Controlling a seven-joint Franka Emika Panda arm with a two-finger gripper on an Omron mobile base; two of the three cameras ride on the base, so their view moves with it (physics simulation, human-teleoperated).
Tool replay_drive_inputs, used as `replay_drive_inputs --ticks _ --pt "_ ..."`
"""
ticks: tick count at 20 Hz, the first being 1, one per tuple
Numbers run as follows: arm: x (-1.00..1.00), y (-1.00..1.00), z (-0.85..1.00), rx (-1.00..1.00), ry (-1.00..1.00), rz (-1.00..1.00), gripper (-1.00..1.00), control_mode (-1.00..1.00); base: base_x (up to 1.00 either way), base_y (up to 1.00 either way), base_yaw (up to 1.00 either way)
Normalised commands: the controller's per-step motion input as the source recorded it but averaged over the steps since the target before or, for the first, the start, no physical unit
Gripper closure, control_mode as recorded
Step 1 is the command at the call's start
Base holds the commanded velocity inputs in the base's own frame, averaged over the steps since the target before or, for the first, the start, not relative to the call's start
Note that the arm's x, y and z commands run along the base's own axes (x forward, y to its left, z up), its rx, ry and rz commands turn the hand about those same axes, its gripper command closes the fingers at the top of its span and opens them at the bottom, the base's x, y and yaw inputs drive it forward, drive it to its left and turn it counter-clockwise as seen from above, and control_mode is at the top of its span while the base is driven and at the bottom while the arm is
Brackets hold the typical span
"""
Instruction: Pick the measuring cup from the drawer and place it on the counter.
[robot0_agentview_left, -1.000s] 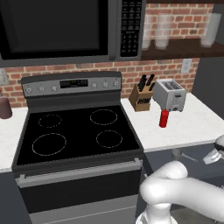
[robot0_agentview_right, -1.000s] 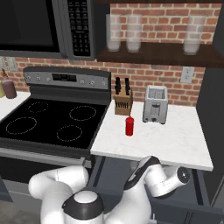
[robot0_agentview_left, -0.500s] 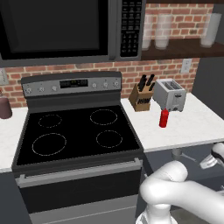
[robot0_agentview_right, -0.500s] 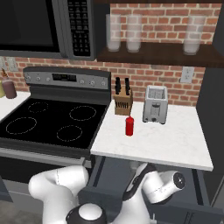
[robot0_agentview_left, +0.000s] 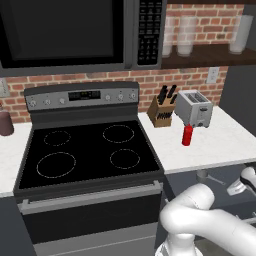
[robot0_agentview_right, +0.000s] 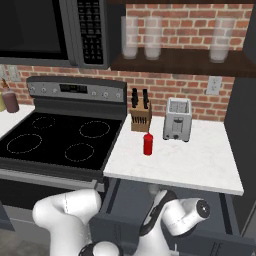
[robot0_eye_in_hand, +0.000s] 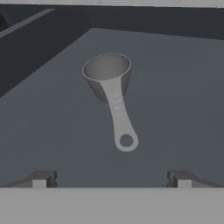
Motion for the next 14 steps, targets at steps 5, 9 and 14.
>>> replay_drive_inputs --ticks 5,9,14 --pt "0.06 0.02 -0.21 0.00 0.00 0.00 -1.00 -1.00 0.00 0.00 0.00" --pt "0.12 0.00 -0.18 0.00 0.00 0.00 -1.00 -1.00 0.00 0.00 0.00" --pt "0.23 0.00 -0.07 0.00 0.00 0.00 -1.00 -1.00 0.00 0.00 0.00"
